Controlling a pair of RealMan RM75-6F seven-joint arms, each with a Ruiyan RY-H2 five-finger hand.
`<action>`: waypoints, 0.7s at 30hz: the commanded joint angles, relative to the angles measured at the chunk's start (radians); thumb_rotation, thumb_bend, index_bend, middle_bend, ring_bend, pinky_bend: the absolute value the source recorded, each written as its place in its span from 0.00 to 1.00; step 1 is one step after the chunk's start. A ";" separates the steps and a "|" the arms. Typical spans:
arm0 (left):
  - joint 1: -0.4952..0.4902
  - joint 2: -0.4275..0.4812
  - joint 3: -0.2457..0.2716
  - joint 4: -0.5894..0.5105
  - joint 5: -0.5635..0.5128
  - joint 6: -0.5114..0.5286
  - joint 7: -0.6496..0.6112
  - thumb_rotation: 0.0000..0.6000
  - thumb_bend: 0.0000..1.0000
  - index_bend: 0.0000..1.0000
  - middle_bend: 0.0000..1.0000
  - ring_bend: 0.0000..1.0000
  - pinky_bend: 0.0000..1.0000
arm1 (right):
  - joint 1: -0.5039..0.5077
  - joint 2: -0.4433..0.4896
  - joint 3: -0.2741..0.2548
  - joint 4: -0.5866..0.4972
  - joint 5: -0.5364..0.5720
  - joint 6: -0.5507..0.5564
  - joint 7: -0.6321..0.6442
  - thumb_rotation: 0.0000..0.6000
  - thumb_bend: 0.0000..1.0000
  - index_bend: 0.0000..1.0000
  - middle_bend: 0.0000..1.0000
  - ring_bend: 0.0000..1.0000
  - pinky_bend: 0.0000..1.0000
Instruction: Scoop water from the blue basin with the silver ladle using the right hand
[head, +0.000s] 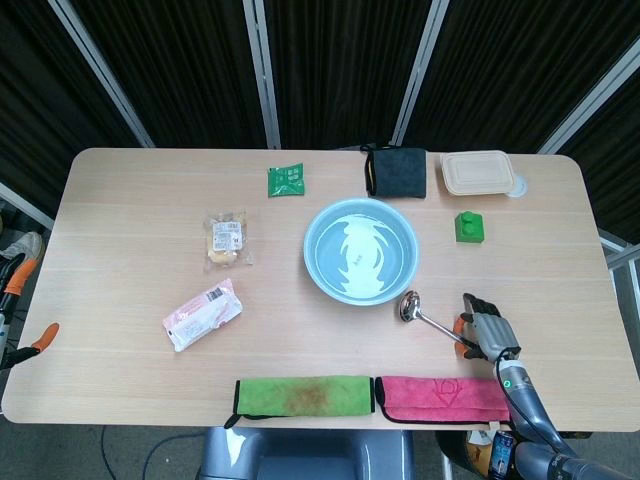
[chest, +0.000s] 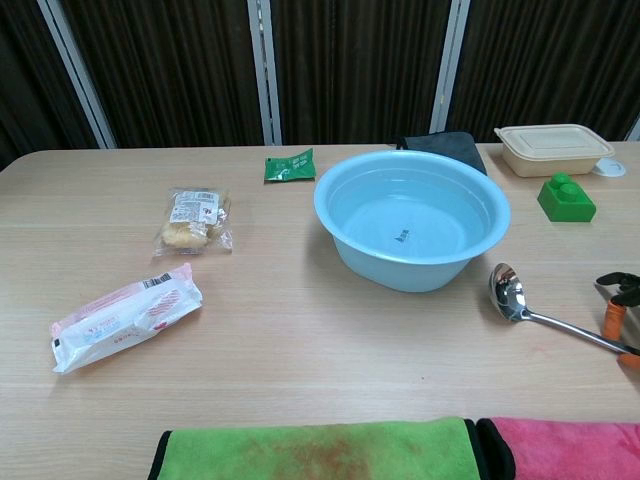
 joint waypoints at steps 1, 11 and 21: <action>0.001 -0.002 -0.001 0.001 -0.001 0.001 0.005 1.00 0.26 0.00 0.00 0.00 0.00 | -0.002 -0.004 0.000 0.006 -0.003 0.001 0.006 1.00 0.29 0.50 0.00 0.00 0.00; 0.000 -0.002 0.002 0.002 0.005 0.002 0.004 1.00 0.28 0.00 0.00 0.00 0.00 | -0.010 -0.031 0.005 0.041 -0.022 0.019 0.036 1.00 0.34 0.58 0.00 0.00 0.00; 0.000 0.001 0.003 0.006 0.010 0.007 -0.009 1.00 0.28 0.00 0.00 0.00 0.00 | -0.016 -0.016 0.005 0.016 -0.024 0.039 -0.005 1.00 0.36 0.61 0.00 0.00 0.00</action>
